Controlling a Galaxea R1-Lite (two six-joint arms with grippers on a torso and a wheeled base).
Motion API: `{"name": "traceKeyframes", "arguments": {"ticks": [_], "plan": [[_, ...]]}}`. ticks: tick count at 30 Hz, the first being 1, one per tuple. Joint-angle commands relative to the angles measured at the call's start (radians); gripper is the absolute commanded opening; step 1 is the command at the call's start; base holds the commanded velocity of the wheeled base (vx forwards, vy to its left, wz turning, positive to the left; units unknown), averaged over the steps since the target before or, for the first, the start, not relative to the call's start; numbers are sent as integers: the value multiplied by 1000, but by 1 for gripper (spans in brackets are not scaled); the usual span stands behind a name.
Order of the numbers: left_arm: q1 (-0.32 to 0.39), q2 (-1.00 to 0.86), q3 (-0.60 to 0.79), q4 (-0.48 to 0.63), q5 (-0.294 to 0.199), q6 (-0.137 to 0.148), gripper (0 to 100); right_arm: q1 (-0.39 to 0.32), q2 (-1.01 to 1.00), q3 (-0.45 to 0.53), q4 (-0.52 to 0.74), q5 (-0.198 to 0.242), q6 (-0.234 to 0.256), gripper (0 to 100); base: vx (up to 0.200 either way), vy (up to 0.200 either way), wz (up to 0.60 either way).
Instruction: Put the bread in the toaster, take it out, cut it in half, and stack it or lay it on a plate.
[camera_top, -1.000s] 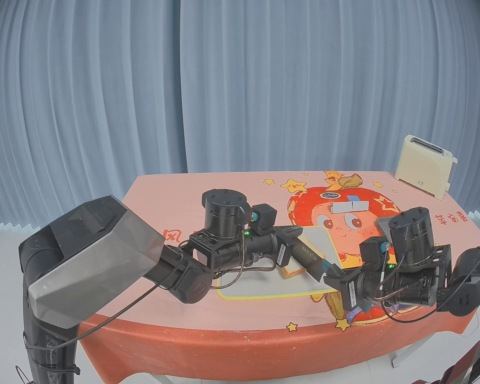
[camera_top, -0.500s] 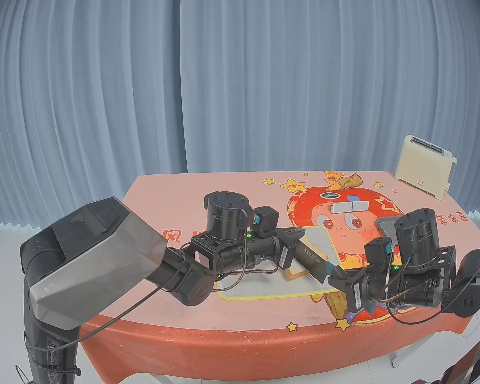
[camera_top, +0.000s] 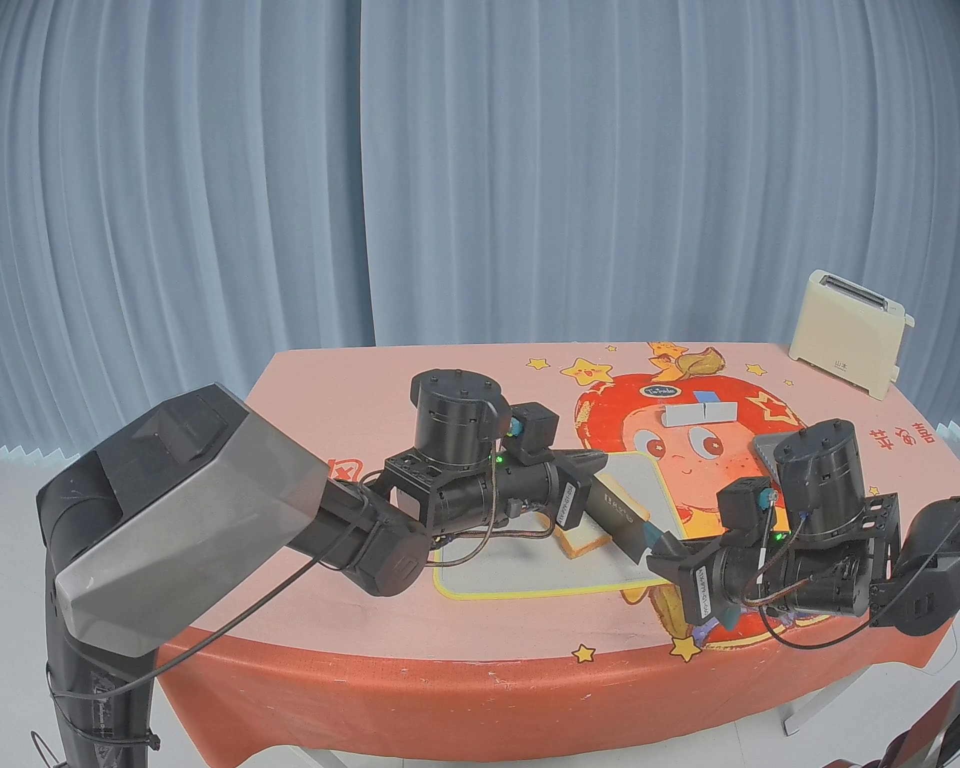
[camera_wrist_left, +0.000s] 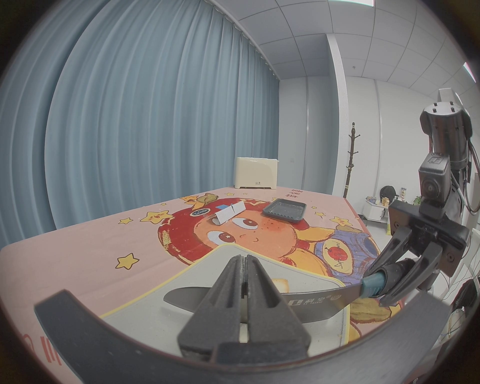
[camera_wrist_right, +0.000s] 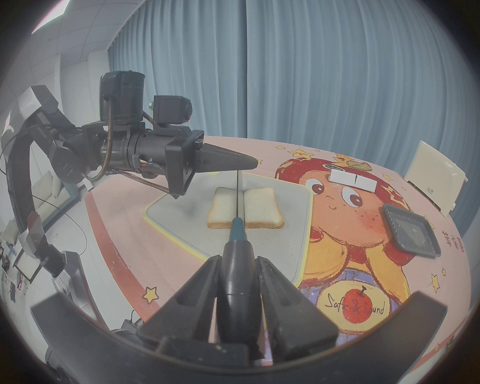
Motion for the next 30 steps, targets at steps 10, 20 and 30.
{"name": "traceKeyframes", "arguments": {"ticks": [10,20,30], "plan": [[-12,1,23,-13,-1,3,0,-9,-58,-2,3,-2,-2,0,0,0,0],[5,0,31,-14,1,6,0,-6,-3,-2,2,-1,0,0,0,0,0],[36,1,-20,-8,-1,5,0,-7,32,-8,2,1,1,0,0,0,0]]}}
